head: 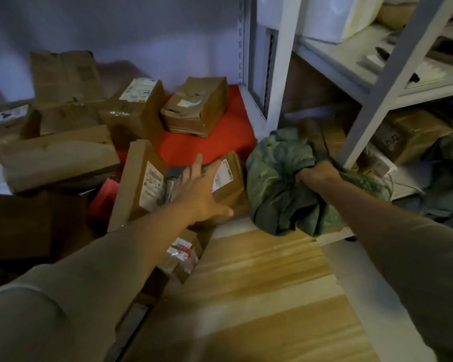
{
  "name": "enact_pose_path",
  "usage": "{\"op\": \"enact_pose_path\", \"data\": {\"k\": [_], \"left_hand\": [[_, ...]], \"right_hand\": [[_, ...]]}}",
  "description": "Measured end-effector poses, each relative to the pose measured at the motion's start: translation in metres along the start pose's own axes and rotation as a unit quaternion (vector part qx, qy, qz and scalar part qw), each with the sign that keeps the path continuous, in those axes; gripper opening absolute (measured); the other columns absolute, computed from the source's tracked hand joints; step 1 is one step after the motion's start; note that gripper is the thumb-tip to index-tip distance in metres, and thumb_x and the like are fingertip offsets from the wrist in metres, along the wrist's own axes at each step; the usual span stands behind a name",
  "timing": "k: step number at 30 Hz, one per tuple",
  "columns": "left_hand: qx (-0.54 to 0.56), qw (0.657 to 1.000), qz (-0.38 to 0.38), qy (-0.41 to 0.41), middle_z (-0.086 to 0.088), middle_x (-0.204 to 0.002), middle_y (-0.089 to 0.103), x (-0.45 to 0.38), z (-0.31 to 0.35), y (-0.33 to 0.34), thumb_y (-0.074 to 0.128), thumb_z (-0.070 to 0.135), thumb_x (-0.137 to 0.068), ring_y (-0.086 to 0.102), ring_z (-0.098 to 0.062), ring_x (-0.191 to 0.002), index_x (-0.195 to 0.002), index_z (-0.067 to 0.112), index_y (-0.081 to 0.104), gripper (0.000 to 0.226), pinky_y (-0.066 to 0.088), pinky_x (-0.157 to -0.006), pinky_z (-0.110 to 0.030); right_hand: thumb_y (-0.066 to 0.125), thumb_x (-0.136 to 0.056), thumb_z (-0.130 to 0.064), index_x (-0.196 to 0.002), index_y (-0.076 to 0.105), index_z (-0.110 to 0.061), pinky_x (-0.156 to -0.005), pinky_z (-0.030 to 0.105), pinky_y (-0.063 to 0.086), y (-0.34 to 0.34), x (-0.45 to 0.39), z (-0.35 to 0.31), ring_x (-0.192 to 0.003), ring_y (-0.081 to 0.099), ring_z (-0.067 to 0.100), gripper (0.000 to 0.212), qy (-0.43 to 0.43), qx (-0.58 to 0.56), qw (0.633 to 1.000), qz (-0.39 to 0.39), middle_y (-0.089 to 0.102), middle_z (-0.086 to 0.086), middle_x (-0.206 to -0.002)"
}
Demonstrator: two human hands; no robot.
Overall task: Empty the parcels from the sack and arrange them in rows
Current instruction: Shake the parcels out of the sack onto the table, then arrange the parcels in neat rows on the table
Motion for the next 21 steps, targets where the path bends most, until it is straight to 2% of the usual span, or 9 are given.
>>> {"op": "enact_pose_path", "data": {"k": [2, 4, 6, 8, 11, 13, 16, 18, 21], "left_hand": [[-0.008, 1.000, -0.015, 0.006, 0.000, -0.165, -0.015, -0.012, 0.005, 0.008, 0.081, 0.063, -0.064, 0.002, -0.032, -0.151, -0.156, 0.039, -0.003, 0.127, 0.015, -0.119, -0.053], [-0.014, 0.999, -0.039, 0.014, 0.001, -0.166, -0.011, -0.023, 0.011, 0.017, 0.078, 0.063, -0.068, 0.006, -0.031, -0.151, -0.157, 0.036, 0.000, 0.122, 0.014, -0.121, -0.053], [-0.040, 0.997, -0.060, 0.024, 0.000, -0.167, 0.004, -0.030, 0.016, 0.024, 0.074, 0.064, -0.073, 0.014, -0.029, -0.151, -0.158, 0.030, 0.010, 0.112, 0.014, -0.121, -0.051], [-0.061, 0.996, -0.059, 0.015, 0.000, -0.165, 0.015, -0.031, 0.017, 0.028, 0.070, 0.062, -0.078, 0.020, -0.027, -0.149, -0.156, 0.027, 0.018, 0.100, 0.015, -0.121, -0.047], [-0.065, 0.998, -0.015, 0.009, -0.002, -0.161, 0.026, -0.029, 0.014, 0.030, 0.068, 0.059, -0.081, 0.026, -0.028, -0.144, -0.153, 0.026, 0.028, 0.089, 0.019, -0.120, -0.043], [-0.060, 0.998, 0.026, 0.014, -0.002, -0.157, 0.032, -0.026, 0.011, 0.029, 0.068, 0.056, -0.082, 0.030, -0.026, -0.141, -0.150, 0.026, 0.036, 0.080, 0.021, -0.119, -0.041], [-0.056, 0.994, 0.087, 0.048, -0.002, -0.153, 0.036, -0.015, 0.010, 0.026, 0.067, 0.044, -0.086, 0.027, -0.024, -0.144, -0.144, 0.023, 0.047, 0.065, 0.008, -0.124, -0.039], [-0.055, 0.987, 0.129, 0.081, -0.004, -0.153, 0.039, -0.007, 0.009, 0.021, 0.069, 0.034, -0.085, 0.028, -0.025, -0.145, -0.138, 0.020, 0.055, 0.057, 0.004, -0.123, -0.038], [-0.027, 0.986, 0.152, 0.059, -0.003, -0.154, 0.038, 0.000, 0.002, 0.012, 0.069, 0.032, -0.085, 0.029, -0.025, -0.144, -0.136, 0.019, 0.058, 0.053, 0.013, -0.121, -0.041]], "right_hand": [[0.068, -0.085, -0.021, -0.105, 0.062, 0.002, -0.092, 0.046, 0.053, 0.002, -0.014, 0.002, -0.099, 0.059, 0.038, 0.031, 0.001, 0.015, 1.000, -0.011, 0.061, 0.018, -0.110], [0.061, -0.091, -0.023, -0.097, 0.055, -0.003, -0.082, 0.038, 0.048, 0.011, -0.025, 0.004, -0.090, 0.054, 0.033, 0.022, -0.012, 0.038, 0.999, 0.003, 0.057, 0.014, -0.100], [0.058, -0.093, -0.025, -0.104, 0.055, -0.004, -0.080, 0.035, 0.043, 0.028, -0.035, 0.008, -0.098, 0.056, 0.035, 0.024, -0.026, 0.059, 0.998, -0.008, 0.057, 0.016, -0.105], [0.059, -0.091, -0.026, -0.127, 0.051, 0.000, -0.086, 0.038, 0.046, 0.042, -0.046, 0.011, -0.112, 0.056, 0.039, 0.045, -0.030, 0.086, 0.996, -0.020, 0.058, 0.019, -0.122], [0.066, -0.087, -0.025, -0.145, 0.026, -0.005, -0.102, 0.050, 0.044, 0.048, -0.056, 0.004, -0.126, 0.047, 0.045, 0.073, -0.057, 0.122, 0.990, 0.045, 0.042, 0.023, -0.141], [0.067, -0.088, -0.020, -0.148, 0.020, -0.012, -0.102, 0.053, 0.040, 0.054, -0.058, -0.001, -0.128, 0.043, 0.047, 0.077, -0.103, 0.167, 0.976, 0.096, 0.031, 0.023, -0.146], [0.053, -0.096, -0.019, -0.156, 0.008, -0.019, -0.106, 0.052, 0.036, 0.068, -0.063, 0.013, -0.132, 0.038, 0.044, 0.075, -0.135, 0.263, 0.951, 0.086, 0.024, 0.021, -0.151], [0.048, -0.098, -0.023, -0.157, 0.007, -0.019, -0.109, 0.050, 0.031, 0.070, -0.066, 0.020, -0.136, 0.032, 0.043, 0.072, -0.125, 0.318, 0.935, 0.099, 0.024, 0.021, -0.152], [0.061, -0.092, -0.026, -0.156, 0.012, -0.016, -0.106, 0.050, 0.032, 0.064, -0.061, 0.006, -0.134, 0.031, 0.041, 0.081, -0.143, 0.314, 0.918, 0.195, 0.028, 0.020, -0.150]]}}
Point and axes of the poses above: each hand's wrist, its own x-axis away from the middle knuckle, its own y-axis out of the palm, z = x × y, the point moved 3 cm from there along -x, towards the middle knuckle
